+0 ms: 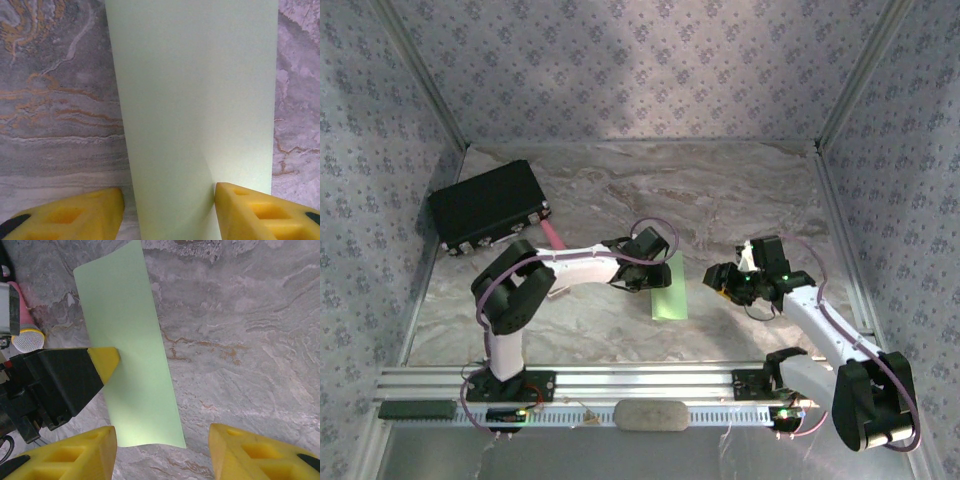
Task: Fold a paper plane with a square sheet of paper (pick it up from the middle)
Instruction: First fold the square sheet of paper in half at the center of the table.
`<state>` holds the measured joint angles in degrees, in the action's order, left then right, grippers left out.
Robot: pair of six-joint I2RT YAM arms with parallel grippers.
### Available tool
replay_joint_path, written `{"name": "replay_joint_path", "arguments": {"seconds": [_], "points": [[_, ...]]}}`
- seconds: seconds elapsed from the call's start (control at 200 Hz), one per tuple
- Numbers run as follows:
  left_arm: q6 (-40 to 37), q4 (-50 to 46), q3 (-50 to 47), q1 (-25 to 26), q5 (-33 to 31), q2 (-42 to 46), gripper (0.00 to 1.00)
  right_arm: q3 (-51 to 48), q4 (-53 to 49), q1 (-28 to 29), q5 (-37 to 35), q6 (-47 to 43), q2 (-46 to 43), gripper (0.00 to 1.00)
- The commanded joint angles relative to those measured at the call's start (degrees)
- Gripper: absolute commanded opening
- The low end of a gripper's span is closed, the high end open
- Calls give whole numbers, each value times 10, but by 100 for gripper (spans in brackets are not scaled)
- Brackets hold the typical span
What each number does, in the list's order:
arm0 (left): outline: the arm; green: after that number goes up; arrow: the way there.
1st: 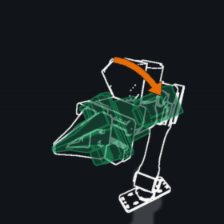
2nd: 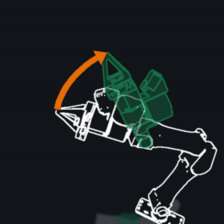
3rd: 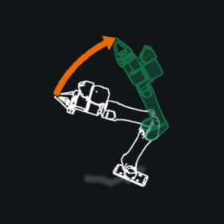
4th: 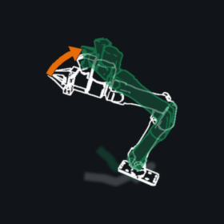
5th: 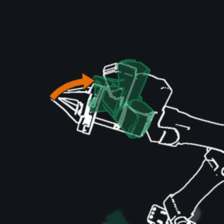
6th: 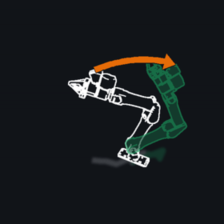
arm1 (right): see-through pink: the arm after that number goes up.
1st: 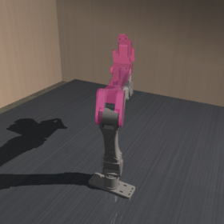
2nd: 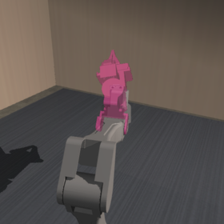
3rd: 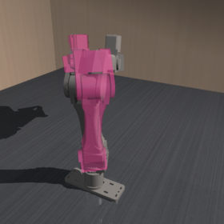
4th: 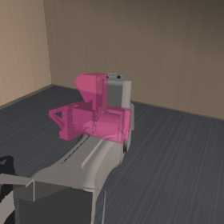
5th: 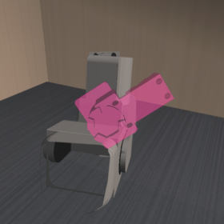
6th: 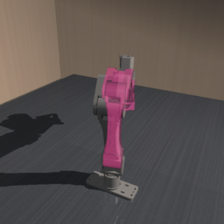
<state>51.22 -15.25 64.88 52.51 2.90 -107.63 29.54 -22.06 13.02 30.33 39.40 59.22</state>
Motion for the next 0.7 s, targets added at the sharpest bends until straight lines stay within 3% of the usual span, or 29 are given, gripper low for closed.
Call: {"name": "replay_joint_path", "arguments": {"seconds": [0.0, 0.695], "points": [[-3, -3, -14, -3, -26, -56, 54, 19, -19, 4, -10, -11, 3, 53], [-20, -28, 6, -3, -29, -85, 55, 20, -28, 4, -21, -8, 7, 55]]}}
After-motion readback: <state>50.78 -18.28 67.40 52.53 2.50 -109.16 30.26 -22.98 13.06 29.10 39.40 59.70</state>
